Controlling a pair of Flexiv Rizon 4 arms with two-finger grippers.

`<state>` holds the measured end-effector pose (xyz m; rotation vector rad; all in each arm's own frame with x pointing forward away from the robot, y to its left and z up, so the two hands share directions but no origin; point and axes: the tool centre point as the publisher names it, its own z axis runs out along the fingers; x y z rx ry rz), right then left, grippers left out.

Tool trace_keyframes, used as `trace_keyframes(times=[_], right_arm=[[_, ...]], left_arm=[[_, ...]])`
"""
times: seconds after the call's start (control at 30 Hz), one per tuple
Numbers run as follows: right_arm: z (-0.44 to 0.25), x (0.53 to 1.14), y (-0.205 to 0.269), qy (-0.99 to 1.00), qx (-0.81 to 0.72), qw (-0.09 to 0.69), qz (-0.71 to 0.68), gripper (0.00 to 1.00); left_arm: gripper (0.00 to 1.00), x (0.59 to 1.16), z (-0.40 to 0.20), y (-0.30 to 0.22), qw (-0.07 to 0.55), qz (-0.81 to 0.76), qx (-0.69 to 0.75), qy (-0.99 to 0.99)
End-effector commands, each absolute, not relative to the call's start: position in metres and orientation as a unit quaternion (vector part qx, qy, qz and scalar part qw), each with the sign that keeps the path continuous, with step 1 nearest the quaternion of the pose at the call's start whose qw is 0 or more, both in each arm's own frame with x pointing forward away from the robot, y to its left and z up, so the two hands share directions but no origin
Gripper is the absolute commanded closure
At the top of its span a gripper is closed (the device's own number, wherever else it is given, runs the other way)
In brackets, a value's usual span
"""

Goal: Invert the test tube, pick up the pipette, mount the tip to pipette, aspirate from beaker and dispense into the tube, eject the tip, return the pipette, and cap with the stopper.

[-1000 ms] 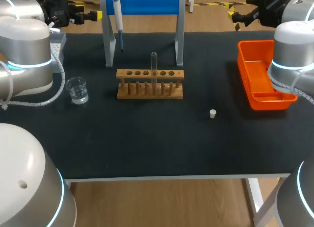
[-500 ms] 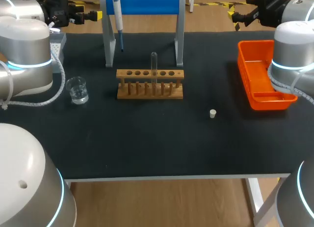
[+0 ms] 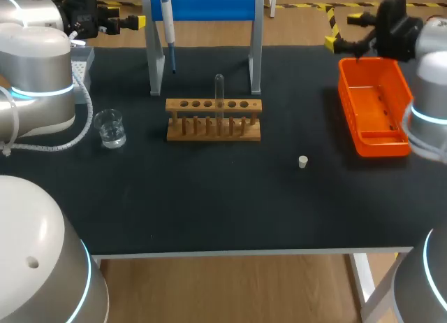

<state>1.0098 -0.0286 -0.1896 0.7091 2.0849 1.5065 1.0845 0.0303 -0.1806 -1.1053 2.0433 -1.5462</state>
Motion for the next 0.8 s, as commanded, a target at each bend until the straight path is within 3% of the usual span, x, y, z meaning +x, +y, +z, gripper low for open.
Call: trace_keyframes(times=[0.03,0.5,0.8], right_arm=[[-0.185,0.943,-0.049,0.751,0.25,0.223,0.569,0.0],[-0.223,0.838,0.01,0.76,0.161,0.164,0.607,0.0],[-0.258,0.821,0.036,0.775,0.138,0.169,0.593,0.0]], left_arm=[[0.0,1.084,-0.181,0.03,0.175,-0.547,-0.39,0.72],[0.0,1.084,-0.181,0.03,0.175,-0.547,-0.39,0.72],[0.0,1.084,-0.181,0.03,0.175,-0.547,-0.39,0.72]])
